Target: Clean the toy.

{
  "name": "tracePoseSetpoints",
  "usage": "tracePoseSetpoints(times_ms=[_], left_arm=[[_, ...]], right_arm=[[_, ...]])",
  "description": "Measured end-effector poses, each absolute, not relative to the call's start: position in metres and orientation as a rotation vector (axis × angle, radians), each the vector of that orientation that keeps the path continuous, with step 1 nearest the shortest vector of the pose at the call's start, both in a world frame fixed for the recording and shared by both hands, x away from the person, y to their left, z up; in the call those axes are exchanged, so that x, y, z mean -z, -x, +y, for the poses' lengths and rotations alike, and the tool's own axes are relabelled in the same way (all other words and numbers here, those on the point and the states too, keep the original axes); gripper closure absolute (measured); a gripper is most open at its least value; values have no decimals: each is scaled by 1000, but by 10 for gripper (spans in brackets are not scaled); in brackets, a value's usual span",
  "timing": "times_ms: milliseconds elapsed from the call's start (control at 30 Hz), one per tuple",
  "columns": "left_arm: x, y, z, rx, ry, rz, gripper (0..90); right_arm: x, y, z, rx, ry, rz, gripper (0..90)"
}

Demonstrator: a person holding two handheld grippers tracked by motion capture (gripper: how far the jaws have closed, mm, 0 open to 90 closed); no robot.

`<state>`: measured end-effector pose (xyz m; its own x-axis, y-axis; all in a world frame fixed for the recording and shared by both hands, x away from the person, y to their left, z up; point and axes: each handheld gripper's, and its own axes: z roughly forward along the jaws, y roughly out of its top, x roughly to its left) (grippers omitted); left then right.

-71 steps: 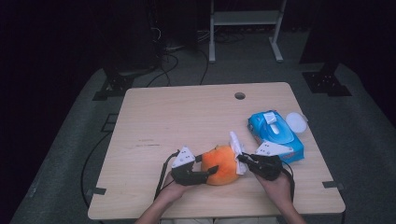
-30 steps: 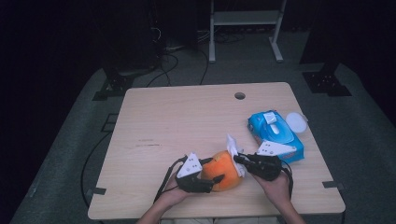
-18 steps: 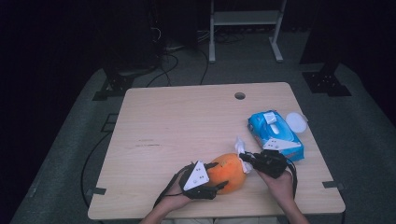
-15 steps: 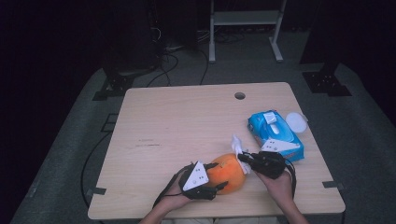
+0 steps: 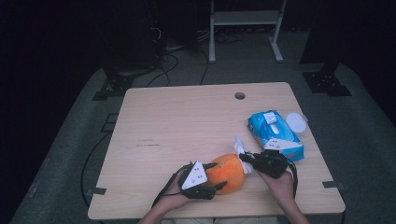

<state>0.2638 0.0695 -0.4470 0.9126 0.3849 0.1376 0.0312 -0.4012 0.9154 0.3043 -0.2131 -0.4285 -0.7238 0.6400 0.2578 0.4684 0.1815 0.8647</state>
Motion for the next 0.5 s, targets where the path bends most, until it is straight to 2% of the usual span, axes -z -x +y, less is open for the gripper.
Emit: tracePoseSetpoints(times_ms=[100, 300, 500], left_arm=[[447, -264, 70, -396, -1959, 304, 348], [447, -266, 71, -393, -1956, 321, 347], [447, -263, 63, -422, -1957, 298, 341]], right_arm=[[425, -301, -210, -1555, -1054, 2288, 853], [443, -310, -220, -1519, -1199, 2304, 853], [417, -296, -202, -1619, -1019, 2279, 852]])
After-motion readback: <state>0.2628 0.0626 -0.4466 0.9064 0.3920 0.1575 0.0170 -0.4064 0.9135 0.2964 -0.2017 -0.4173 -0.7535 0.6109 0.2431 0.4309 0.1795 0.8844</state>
